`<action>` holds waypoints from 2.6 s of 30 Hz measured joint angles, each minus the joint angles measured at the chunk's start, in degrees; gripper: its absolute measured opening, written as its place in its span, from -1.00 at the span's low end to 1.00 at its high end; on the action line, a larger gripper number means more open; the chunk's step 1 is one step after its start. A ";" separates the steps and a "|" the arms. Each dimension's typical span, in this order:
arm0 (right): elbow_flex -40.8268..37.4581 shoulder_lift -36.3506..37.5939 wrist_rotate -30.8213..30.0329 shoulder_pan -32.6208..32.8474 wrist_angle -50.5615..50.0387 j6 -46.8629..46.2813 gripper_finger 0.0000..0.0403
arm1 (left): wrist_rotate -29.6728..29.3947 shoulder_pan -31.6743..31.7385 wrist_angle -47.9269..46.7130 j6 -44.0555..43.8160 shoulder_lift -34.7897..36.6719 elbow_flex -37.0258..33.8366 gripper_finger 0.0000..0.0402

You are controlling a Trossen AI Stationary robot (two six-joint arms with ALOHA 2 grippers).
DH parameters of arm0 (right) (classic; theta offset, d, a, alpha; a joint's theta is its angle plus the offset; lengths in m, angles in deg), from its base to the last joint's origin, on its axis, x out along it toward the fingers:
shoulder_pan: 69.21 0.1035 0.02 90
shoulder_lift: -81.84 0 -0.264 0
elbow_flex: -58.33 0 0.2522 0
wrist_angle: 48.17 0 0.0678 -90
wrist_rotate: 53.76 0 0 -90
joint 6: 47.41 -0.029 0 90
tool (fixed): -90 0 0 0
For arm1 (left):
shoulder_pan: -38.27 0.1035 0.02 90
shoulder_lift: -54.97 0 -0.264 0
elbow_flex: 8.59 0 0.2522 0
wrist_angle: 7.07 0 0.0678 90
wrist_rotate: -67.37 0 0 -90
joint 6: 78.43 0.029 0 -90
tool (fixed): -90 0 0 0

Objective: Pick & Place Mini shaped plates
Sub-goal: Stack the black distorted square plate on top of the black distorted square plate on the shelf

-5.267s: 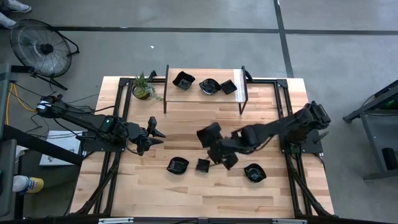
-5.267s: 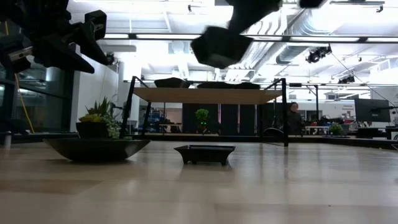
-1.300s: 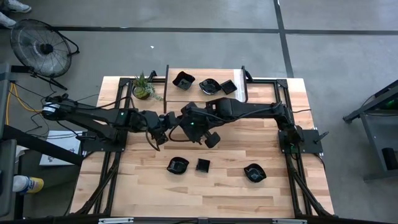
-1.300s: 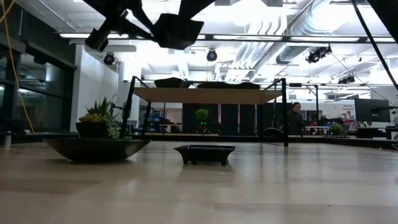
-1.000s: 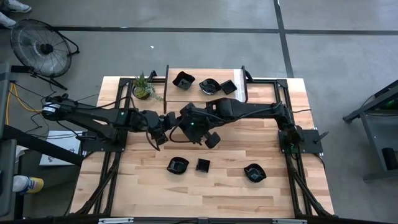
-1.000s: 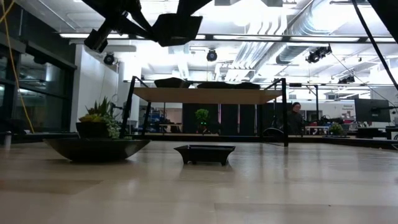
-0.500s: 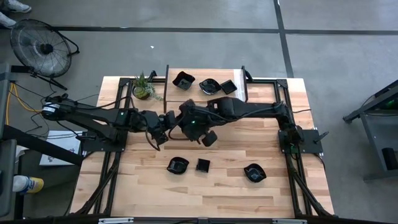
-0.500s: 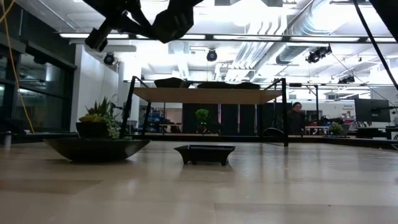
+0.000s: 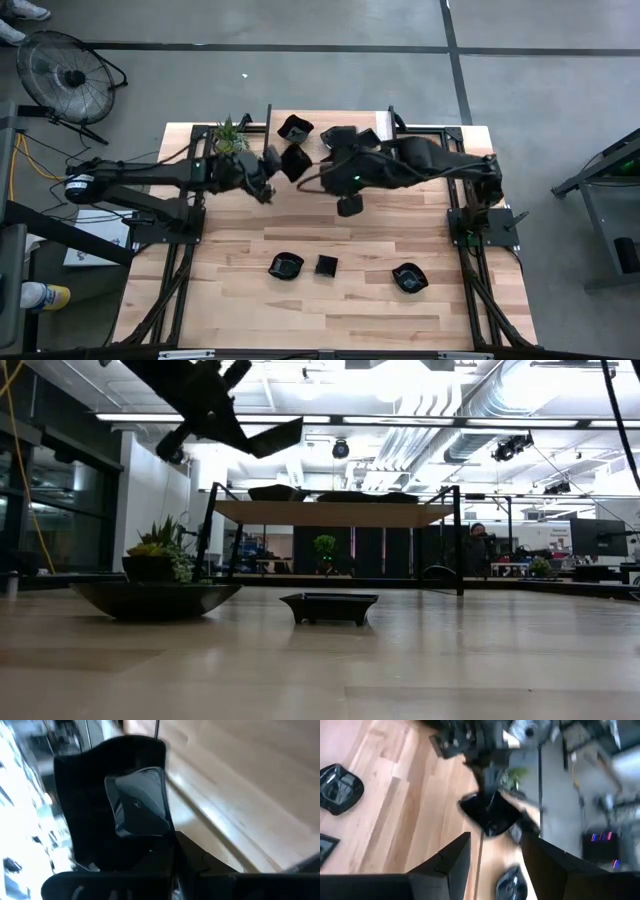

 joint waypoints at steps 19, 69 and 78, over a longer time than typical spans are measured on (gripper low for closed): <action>-10.41 1.38 0.43 0.45 -14.97 -26.04 -0.16 | 8.99 16.71 -20.40 -10.60 -8.91 21.76 -1.00; -92.11 35.13 -4.29 9.89 72.88 -31.53 -0.16 | 16.19 23.41 -34.81 -16.97 -27.10 36.00 -1.00; -92.13 35.11 -4.29 9.89 74.16 -29.55 -0.16 | 15.20 23.41 -35.08 -17.58 -28.91 36.00 -1.00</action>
